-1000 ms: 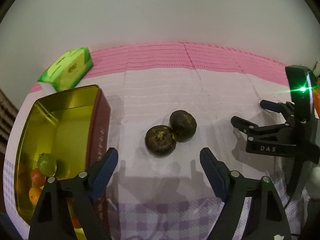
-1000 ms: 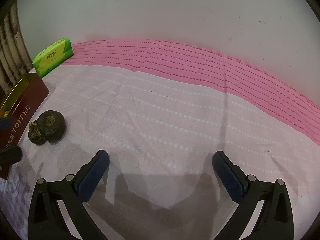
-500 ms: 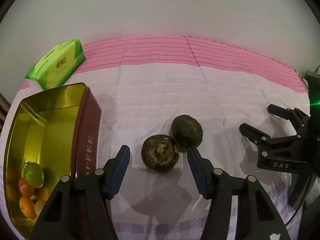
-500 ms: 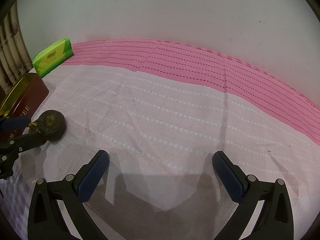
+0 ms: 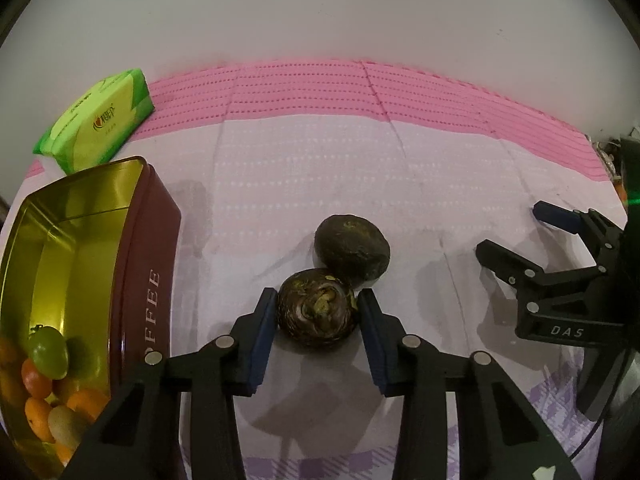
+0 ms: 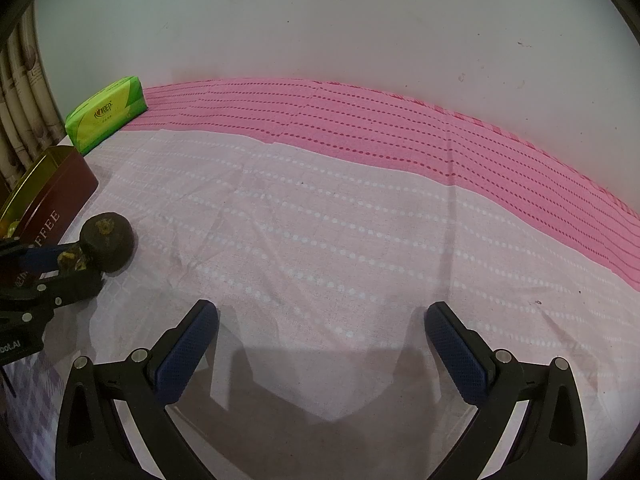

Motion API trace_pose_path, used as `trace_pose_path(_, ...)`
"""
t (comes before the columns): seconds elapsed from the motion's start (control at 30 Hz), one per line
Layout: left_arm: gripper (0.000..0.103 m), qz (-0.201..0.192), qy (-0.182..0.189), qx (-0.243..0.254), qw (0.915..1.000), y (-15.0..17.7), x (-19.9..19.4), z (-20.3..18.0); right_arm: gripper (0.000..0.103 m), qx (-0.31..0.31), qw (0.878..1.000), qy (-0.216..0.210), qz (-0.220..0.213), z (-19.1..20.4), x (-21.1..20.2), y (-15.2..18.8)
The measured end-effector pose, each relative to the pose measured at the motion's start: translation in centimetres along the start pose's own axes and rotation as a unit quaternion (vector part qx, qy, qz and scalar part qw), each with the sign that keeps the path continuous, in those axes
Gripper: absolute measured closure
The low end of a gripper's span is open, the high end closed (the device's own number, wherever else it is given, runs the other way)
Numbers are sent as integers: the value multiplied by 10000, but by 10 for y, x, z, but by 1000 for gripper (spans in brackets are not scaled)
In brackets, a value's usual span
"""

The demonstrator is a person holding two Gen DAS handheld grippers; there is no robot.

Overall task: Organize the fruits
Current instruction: 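Reach the left gripper to a dark brown round fruit and grasp it, then carry the dark brown fruit into the tin and open the left gripper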

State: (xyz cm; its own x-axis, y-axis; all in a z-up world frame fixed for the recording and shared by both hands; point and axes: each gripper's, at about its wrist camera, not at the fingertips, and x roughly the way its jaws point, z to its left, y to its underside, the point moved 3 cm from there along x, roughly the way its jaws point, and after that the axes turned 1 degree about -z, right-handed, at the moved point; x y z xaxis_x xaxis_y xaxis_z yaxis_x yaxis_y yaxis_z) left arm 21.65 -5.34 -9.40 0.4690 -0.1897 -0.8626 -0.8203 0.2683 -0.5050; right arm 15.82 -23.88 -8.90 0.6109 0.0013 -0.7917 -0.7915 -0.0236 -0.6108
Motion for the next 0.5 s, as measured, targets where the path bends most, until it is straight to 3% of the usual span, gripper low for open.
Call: trace_pose_path(0.5,67,36,-120,-130,9998,5,-6,5,0,1,10000,-1,1,0,0,0)
